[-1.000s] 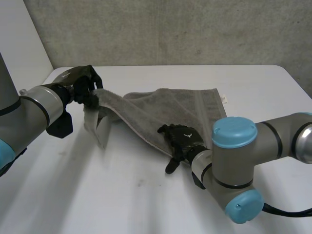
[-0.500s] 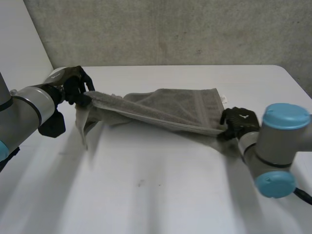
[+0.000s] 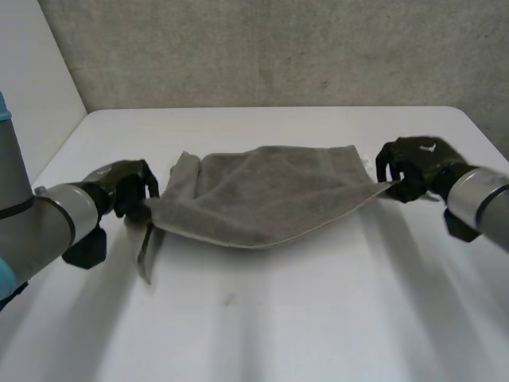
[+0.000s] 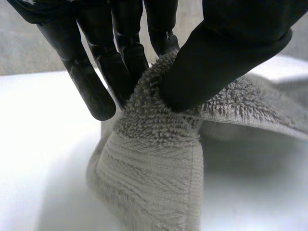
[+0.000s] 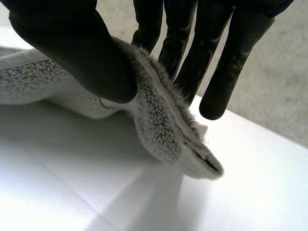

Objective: Fold the towel.

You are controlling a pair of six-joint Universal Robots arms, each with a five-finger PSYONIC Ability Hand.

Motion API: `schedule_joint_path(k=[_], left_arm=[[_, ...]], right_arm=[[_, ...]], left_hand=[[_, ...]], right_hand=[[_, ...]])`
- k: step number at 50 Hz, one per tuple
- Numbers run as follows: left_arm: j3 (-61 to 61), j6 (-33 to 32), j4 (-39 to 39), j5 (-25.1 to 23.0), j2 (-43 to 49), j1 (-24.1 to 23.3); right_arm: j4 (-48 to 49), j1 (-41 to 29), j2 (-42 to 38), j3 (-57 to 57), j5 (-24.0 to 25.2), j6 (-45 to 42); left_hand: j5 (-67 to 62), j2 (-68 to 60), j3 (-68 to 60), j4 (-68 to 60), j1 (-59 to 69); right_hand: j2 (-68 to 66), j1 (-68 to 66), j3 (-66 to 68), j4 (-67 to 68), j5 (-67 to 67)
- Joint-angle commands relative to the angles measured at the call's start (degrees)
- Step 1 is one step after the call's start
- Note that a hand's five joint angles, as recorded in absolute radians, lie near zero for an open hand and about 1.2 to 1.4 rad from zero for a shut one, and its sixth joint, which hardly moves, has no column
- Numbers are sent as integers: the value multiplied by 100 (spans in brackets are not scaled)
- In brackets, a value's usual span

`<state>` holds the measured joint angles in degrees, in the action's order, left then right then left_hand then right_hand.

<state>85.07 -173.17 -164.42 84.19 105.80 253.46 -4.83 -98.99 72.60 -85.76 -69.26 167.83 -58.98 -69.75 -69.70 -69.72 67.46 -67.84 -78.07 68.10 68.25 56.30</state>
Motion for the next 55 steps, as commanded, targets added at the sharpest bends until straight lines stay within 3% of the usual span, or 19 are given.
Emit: schedule_joint_path(k=[1, 5, 14, 19, 22, 30, 35, 39, 41, 44, 46, 51, 55], left_arm=[[343, -937, 840, 9, -436, 46], [597, -1122, 920, -8, -551, 37], [1529, -1272, 903, -35, -675, -200], [1548, -1570, 605, -26, -464, -253], [1399, -1886, 307, 1, -18, -192], [-83, -2545, -178, 203, 1108, -148], [-1625, -2599, -205, 212, 1417, -165], [-3377, -2459, -511, 220, 1461, -262], [-3861, -2319, -730, 220, 1444, -271], [-4549, -1986, -1187, 229, 1365, -271], [-4717, -1845, -1355, 238, 1312, -271], [-4684, -1571, -1409, 220, 1136, -271], [-3703, -1597, -1076, 185, 1005, -166]], right_arm=[[-1781, 117, 851, 437, 62, -1961], [-2617, 108, 1317, 420, -52, -2833], [-2953, 29, 1609, -116, -78, -3169], [-2927, 46, 1398, -389, -87, -3530], [-2848, 46, 835, -362, -237, -3626], [-1944, -129, -824, 1005, -1237, -3556], [-1155, -331, -1168, 2392, -1475, -2988], [-167, -402, -1054, 3065, -1529, -2264], [961, -393, -626, 3224, -1537, -1625], [1415, -402, -369, 3162, -1581, -1420], [1818, -411, 7, 2935, -1564, -1297], [1688, -463, 263, 2347, -1494, -1280], [1600, -516, 405, 1826, -1458, -1306]], left_hand=[[-1102, -1025, -1030, -1028, 1254], [-1102, -1025, -1030, -1028, 1254], [-1102, -1025, -1030, -1028, 1254], [-1102, -1025, -1030, -1028, 1254], [-1102, -1025, -1030, -1028, 1254], [-1102, -1025, -1030, -1028, 1254], [-1102, -1025, -1030, -1028, 1254], [-1102, -1025, -1030, -1028, 1254], [-1102, -1025, -1030, -1028, 1254], [-1102, -1025, -1030, -1028, 1254], [-1102, -1025, -1030, -1028, 1254], [-1102, -1025, -1030, -1028, 1254], [-1102, -1025, -1030, -1028, 1254]], right_hand=[[-1216, -193, 1190, 1175, 1370], [-1216, -193, 1190, 1175, 1370], [-1216, -193, 1190, 1175, 1370], [-1216, -193, 1190, 1175, 1370], [-1216, -193, 1190, 1175, 1370], [-1216, -193, 1190, 1175, 1370], [-1216, -193, 1190, 1175, 1370], [-1216, -193, 1190, 1175, 1370], [-1216, -193, 1190, 1175, 1370], [-1216, -193, 1190, 1175, 1370], [-1216, -193, 1190, 1175, 1370], [-1216, -193, 1190, 1175, 1370], [-1216, -193, 1190, 1175, 1370]])
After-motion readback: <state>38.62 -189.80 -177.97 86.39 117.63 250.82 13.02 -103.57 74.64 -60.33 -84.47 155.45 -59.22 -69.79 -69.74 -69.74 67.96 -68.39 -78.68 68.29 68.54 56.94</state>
